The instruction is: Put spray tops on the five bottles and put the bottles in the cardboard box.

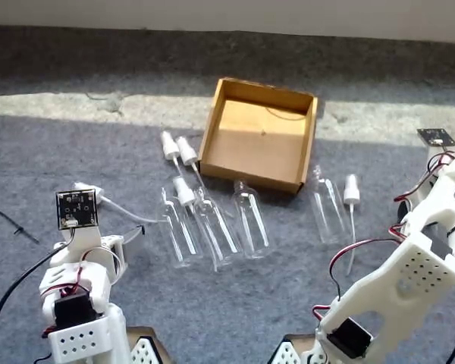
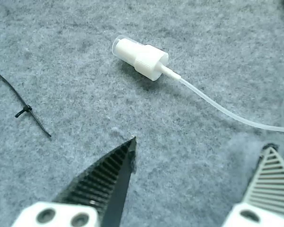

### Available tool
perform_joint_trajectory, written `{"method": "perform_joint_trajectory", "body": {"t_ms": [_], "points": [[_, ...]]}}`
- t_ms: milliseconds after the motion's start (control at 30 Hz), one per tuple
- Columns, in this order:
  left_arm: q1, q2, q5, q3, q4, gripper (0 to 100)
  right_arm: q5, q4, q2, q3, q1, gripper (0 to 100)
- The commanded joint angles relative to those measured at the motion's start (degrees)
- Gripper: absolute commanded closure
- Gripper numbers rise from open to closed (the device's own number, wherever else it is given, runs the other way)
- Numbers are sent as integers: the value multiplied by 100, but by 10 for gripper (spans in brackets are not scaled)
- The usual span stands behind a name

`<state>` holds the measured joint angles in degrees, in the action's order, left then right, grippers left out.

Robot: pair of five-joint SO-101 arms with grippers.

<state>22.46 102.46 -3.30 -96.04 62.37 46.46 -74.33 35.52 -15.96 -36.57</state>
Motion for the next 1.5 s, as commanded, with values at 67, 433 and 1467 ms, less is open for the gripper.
{"method": "perform_joint_trajectory", "body": {"t_ms": [67,433,1467], "points": [[-57,-31,35,-110,18,638,-360,-251,-198,-119,22,998],[-31,22,0,-110,220,635,-1530,-1138,-2440,-673,400,994],[-22,-8110,-378,9393,3279,639,-2664,1798,-9578,6914,2396,995]]}}
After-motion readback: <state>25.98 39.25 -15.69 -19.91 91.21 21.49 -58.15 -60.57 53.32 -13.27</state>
